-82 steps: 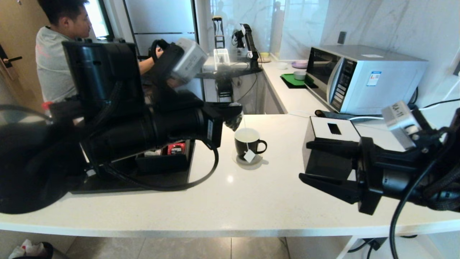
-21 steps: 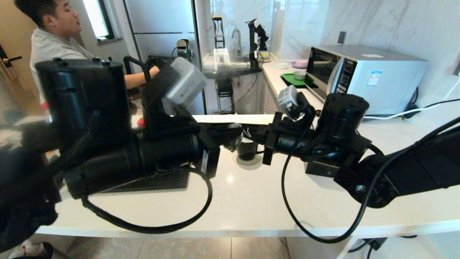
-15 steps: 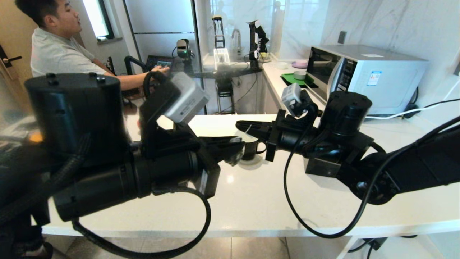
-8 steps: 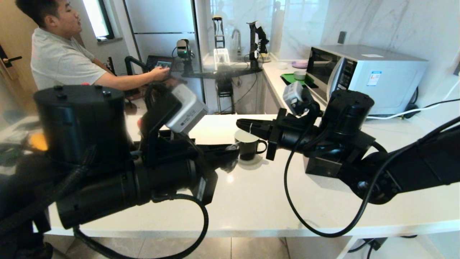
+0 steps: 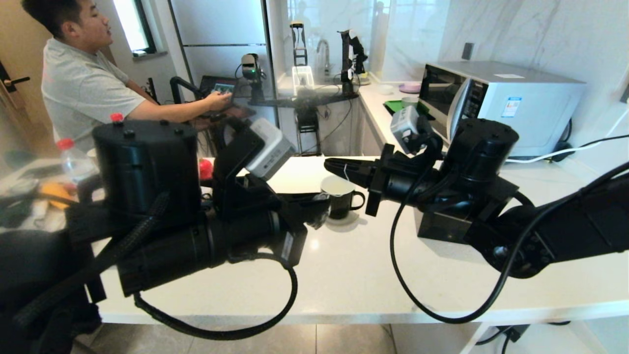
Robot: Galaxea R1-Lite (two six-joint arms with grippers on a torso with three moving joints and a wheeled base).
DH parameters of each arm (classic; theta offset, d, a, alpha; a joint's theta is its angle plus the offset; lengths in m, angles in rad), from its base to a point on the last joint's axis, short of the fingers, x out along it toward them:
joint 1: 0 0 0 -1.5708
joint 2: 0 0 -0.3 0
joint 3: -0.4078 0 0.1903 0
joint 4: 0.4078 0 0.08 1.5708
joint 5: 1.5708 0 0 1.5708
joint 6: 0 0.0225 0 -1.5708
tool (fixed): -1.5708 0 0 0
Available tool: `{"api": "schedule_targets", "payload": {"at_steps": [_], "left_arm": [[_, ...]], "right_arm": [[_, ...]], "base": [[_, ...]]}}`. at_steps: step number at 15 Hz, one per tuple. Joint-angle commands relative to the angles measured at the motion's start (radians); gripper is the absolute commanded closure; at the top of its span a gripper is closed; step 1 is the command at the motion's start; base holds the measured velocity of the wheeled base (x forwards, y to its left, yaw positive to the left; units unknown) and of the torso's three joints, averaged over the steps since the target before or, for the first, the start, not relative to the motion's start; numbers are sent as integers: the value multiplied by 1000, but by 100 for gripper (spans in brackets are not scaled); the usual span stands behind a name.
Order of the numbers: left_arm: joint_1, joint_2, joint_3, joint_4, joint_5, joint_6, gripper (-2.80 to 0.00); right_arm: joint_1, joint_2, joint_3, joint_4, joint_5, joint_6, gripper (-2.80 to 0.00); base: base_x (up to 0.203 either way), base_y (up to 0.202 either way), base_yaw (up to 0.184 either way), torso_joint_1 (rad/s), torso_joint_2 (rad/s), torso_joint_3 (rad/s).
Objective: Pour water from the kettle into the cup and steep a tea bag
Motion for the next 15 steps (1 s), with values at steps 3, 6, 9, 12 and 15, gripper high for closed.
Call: {"api": "schedule_targets", "payload": {"at_steps": [3,6,9,12,15], "left_arm": [[0,27,-20,-4,-1,1,0],[-1,36,-26,-4,-1,2,0],[-1,45,-32,-5,-3,4,0],[-3,58,-38,-21,-1,5,0],[-3,60,-38,-26,-1,5,-280]], "right_arm": [[1,-7,-10,-1,4,-1,0],[1,-8,-11,0,4,-1,0],[1,-7,-10,0,4,-1,0],[1,-6,-10,0,4,-1,0],[1,-4,-10,0,4,-1,0]], "base": [[0,0,0,0,0,0],[0,0,0,0,0,0],[0,0,0,0,0,0],[0,0,0,0,0,0],[0,0,0,0,0,0]]}}
